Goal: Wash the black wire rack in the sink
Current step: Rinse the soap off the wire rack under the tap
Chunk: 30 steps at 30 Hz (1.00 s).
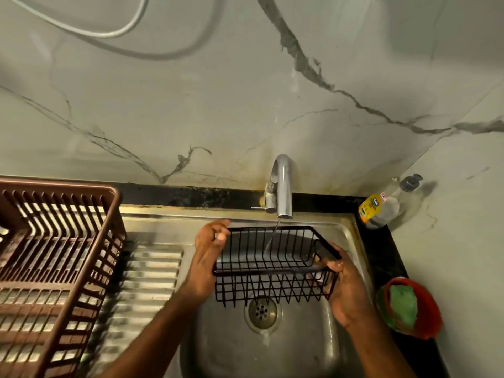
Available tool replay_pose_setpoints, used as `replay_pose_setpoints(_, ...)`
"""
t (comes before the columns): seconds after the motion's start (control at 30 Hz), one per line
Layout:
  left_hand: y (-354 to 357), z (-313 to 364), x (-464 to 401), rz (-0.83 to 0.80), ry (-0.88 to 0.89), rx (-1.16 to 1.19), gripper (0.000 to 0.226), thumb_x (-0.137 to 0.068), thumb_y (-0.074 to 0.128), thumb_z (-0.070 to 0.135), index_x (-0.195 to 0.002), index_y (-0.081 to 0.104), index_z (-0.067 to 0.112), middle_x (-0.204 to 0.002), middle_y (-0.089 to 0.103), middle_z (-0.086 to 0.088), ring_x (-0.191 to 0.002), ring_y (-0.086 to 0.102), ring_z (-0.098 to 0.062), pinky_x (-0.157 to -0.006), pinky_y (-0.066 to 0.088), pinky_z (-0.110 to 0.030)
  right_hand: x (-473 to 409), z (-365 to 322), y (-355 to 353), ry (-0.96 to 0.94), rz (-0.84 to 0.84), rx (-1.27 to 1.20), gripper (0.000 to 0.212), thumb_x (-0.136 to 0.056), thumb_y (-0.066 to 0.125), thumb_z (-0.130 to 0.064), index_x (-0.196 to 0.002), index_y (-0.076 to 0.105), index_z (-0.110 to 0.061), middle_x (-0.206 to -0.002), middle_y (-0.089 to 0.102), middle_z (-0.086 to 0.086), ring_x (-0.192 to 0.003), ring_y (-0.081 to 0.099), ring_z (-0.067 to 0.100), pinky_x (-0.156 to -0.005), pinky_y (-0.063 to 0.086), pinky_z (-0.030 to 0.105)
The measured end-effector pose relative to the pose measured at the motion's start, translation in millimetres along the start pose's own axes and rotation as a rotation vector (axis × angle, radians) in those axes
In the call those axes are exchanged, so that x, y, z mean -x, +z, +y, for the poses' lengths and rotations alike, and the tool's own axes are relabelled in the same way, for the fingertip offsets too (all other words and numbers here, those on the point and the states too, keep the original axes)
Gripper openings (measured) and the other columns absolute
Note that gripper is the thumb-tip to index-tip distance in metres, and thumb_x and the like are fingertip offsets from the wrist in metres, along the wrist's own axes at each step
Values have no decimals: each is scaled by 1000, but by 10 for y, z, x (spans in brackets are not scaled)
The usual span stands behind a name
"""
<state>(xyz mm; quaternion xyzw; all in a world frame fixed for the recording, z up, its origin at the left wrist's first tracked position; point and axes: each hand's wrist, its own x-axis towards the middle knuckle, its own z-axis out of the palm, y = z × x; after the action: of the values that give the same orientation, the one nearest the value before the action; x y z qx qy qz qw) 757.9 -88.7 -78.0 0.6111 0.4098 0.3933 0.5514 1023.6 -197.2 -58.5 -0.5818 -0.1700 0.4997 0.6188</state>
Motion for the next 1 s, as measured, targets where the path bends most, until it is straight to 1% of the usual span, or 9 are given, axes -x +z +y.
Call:
replay_pose_setpoints(0.07, 52, -29, 57, 53, -271, 240, 62, -93, 60, 53, -146, 43, 25, -146, 52, -11, -137, 48, -38, -111, 43, -58, 70, 86, -22, -139, 27, 13, 55, -77, 49, -14, -130, 62, -20, -99, 66, 15, -86, 65, 28, -85, 50, 51)
replay_pose_setpoints(0.17, 80, 56, 101, 40, -634, 484, 62, -85, 71, 40, -140, 54, 19, -135, 65, -13, -125, 63, -36, -85, 60, -50, 146, 130, -99, -274, 1, 45, 69, -72, 45, -3, -139, 51, -13, -108, 68, 20, -103, 67, 36, -91, 48, 46)
replay_pose_setpoints(0.3, 21, 69, 103, -60, -894, 442, 49, -91, 63, 45, -128, 64, 13, -121, 75, -11, -116, 69, -31, -98, 53, -59, 193, -1, -93, -255, -137, 82, 74, -75, 39, 20, -137, 51, -18, -138, 62, 16, -133, 56, 31, -64, 53, 17)
replay_pose_setpoints(0.47, 193, 10, 83, 240, -746, 445, 34, -94, 45, 15, -119, 69, 16, -120, 74, -13, -112, 67, -31, -100, 47, -53, 73, -4, -89, -523, 37, 695, 88, -77, 58, 30, -142, 53, -29, -151, 50, -14, -142, 46, 16, -103, 53, 34)
replay_pose_setpoints(0.57, 284, 1, 83, 365, -550, 398, 36, -94, 44, 6, -121, 67, 14, -117, 75, -12, -115, 66, -35, -99, 48, -56, 39, 149, -17, -760, 288, 1431, 76, -89, 64, -7, -158, 31, -16, -169, 15, 6, -154, 17, 34, -110, 41, 44)
replay_pose_setpoints(0.63, 346, 63, 71, 406, -438, 384, 40, -83, 51, 11, -121, 65, 10, -117, 73, -16, -114, 66, -38, -97, 50, -56, 83, 320, 139, -687, 164, 1677, 72, -101, 44, -41, -161, 15, -12, -169, 0, 14, -156, -3, 36, -123, 17, 51)
replay_pose_setpoints(0.7, 406, 99, 67, 421, -355, 404, 51, -70, 52, 11, -120, 63, 13, -115, 70, -17, -110, 66, -35, -93, 55, -48, 84, 498, 294, -498, 47, 1771, 81, -101, 17, -66, -161, 5, -13, -169, -7, 12, -155, -15, 31, -125, -3, 48)
replay_pose_setpoints(0.8, 403, 78, 60, 377, -202, 356, 60, -68, 55, 9, -126, 55, 19, -120, 65, -11, -111, 64, -23, -87, 57, -27, 22, 580, 535, -262, 91, 1740, 93, -94, -2, -74, -160, 5, -9, -168, -4, 16, -155, -15, 31, -126, -3, 48)
replay_pose_setpoints(1.0, 356, -181, -110, 305, -155, 230, 74, -71, 64, 21, -132, 48, -17, -125, 57, -38, -119, 55, -53, -97, 43, -74, 231, 753, 1165, -255, -87, 1716, 82, -98, 1, -62, -159, 7, -7, -165, -2, 22, -155, -4, 38, -125, 3, 50)
